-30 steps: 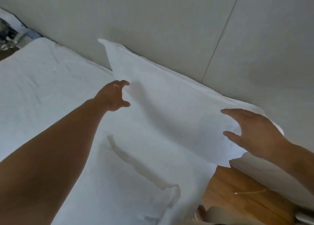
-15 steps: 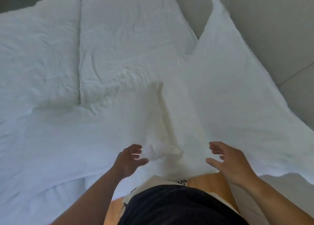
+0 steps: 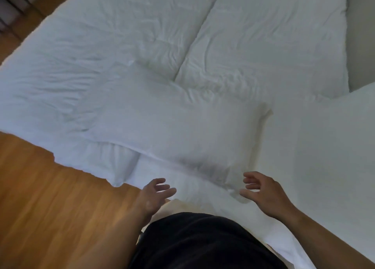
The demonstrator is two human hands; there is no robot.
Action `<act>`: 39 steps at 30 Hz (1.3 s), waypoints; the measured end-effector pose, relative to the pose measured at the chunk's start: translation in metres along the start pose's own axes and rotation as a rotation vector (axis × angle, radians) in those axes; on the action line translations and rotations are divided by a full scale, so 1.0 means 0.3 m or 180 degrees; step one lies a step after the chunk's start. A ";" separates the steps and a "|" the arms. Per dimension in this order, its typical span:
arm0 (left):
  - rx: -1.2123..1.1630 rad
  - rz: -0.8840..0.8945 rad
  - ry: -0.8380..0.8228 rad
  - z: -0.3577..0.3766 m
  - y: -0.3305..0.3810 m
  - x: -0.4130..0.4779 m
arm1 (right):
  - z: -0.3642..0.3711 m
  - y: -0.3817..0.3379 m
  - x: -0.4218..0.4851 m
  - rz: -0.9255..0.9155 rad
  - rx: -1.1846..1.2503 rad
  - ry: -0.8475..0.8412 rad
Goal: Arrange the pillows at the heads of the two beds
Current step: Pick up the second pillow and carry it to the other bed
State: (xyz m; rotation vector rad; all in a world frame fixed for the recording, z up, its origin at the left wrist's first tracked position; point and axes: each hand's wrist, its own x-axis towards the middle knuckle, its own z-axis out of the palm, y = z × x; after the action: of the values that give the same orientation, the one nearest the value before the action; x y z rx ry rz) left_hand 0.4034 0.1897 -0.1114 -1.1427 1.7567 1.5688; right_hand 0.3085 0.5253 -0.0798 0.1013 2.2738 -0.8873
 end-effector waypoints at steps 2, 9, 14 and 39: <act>-0.0405 -0.0113 0.0021 -0.027 -0.009 0.037 | -0.002 -0.080 0.069 -0.0058 -0.0074 -0.0040; -0.1687 -0.0469 0.0049 -0.101 0.066 0.219 | -0.030 -0.409 0.384 -0.0181 -0.0263 0.0017; -0.2189 -0.0627 0.0211 -0.092 0.126 0.350 | -0.030 -0.633 0.651 -0.0333 -0.0513 -0.0001; -0.3314 -0.0662 0.0709 0.145 0.162 0.755 | 0.109 -0.791 1.520 -0.0347 -0.1046 -0.1227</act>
State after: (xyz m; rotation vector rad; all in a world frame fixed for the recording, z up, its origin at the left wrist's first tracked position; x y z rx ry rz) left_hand 0.2401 0.1748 -0.2806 -1.9301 0.7976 2.3431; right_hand -0.0922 0.2482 -0.2469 -0.3167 2.0389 -0.5201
